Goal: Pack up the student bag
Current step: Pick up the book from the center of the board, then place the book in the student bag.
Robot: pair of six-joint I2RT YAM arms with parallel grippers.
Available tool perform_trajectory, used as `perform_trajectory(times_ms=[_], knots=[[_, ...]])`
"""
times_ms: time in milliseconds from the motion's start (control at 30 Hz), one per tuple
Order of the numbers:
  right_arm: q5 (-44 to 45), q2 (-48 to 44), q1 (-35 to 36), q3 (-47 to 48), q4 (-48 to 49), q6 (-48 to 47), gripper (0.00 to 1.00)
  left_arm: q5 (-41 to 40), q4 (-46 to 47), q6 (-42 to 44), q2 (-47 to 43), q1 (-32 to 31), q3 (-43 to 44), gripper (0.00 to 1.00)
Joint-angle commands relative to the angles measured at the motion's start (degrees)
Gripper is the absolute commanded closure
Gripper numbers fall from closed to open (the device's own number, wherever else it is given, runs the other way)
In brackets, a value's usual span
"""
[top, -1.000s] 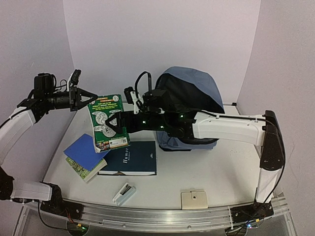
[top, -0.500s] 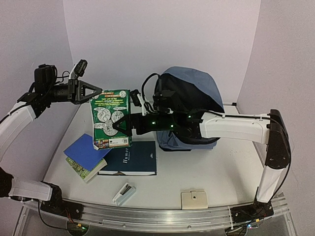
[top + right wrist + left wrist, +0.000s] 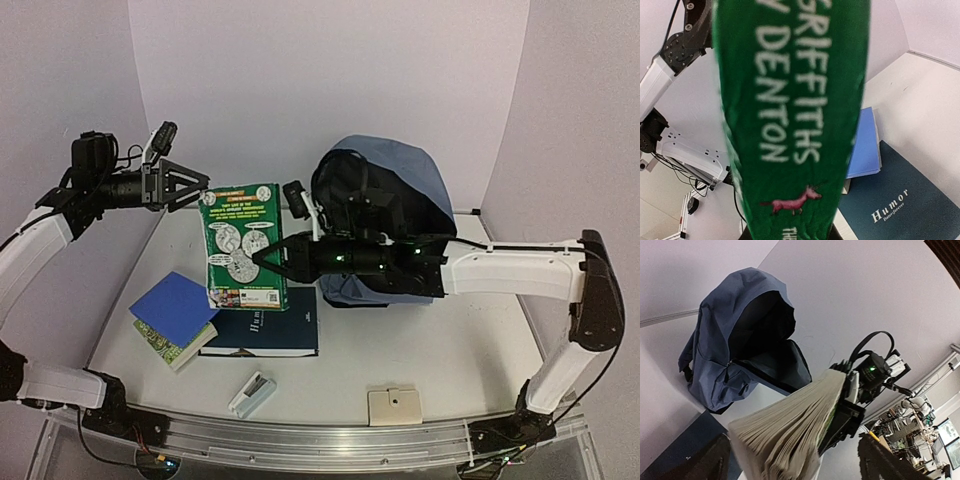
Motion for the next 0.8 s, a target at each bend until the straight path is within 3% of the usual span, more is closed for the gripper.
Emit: perform_trajectory(times_ms=[0, 233, 467, 767], knots=[[6.6, -10.7, 0.0, -2.2, 7.4, -2.6, 1.0, -7.1, -3.6, 4.5, 1.0, -0.5, 1.9, 0.01], [26.4, -21.4, -0.4, -1.9, -8.0, -15.8, 1.0, -22.2, -6.2, 8.8, 6.6, -10.7, 4.0, 0.0], [34.1, -26.2, -4.3, -1.7, -17.4, -23.7, 1.0, -28.2, 2.6, -1.9, 13.1, -18.9, 5.3, 0.0], [39.5, -28.9, -7.8, -5.2, -18.6, -33.4, 1.0, -33.0, 11.6, -14.0, 20.6, -28.1, 5.0, 0.0]])
